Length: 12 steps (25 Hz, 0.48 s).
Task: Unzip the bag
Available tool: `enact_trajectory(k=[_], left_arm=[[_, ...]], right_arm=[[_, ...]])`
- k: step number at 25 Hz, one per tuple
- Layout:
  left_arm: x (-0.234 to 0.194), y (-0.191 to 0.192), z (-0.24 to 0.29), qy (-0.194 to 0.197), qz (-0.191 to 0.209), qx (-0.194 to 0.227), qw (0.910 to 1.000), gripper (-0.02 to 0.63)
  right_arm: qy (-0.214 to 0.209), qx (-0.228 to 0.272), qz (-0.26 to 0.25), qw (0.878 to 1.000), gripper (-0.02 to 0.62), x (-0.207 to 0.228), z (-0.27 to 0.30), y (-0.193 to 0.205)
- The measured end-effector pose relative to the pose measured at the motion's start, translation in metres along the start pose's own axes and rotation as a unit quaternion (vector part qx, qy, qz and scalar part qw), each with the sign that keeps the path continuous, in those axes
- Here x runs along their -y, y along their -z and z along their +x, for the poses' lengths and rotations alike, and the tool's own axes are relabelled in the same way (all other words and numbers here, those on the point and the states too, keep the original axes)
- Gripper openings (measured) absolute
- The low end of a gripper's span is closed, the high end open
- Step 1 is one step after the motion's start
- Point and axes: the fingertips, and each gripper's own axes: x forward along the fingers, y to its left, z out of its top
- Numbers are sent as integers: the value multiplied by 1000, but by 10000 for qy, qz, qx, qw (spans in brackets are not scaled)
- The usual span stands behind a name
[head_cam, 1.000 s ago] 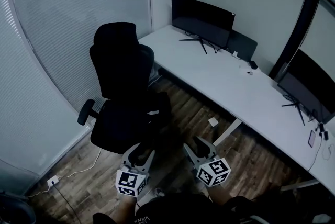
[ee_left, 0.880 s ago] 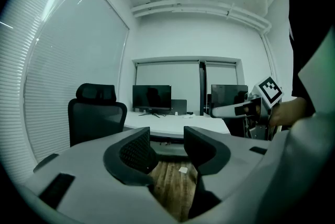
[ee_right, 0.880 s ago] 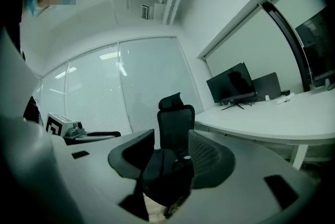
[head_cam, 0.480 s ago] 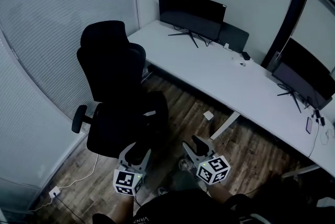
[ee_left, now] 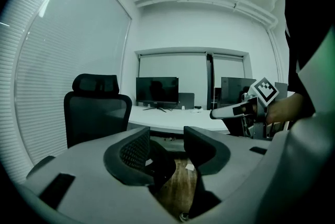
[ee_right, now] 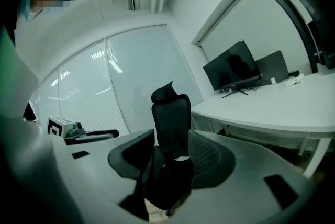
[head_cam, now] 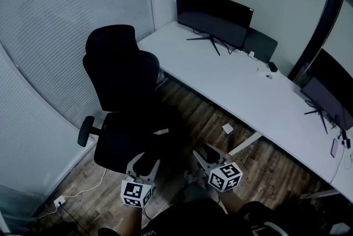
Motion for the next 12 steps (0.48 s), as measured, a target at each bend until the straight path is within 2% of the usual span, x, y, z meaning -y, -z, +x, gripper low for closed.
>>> enact_trajectory(k=[12], left_arm=[[-72,11,125,-445,90,-462,9979,196]], right_arm=[[-158,-423,175,9988,183,102,106,-16]])
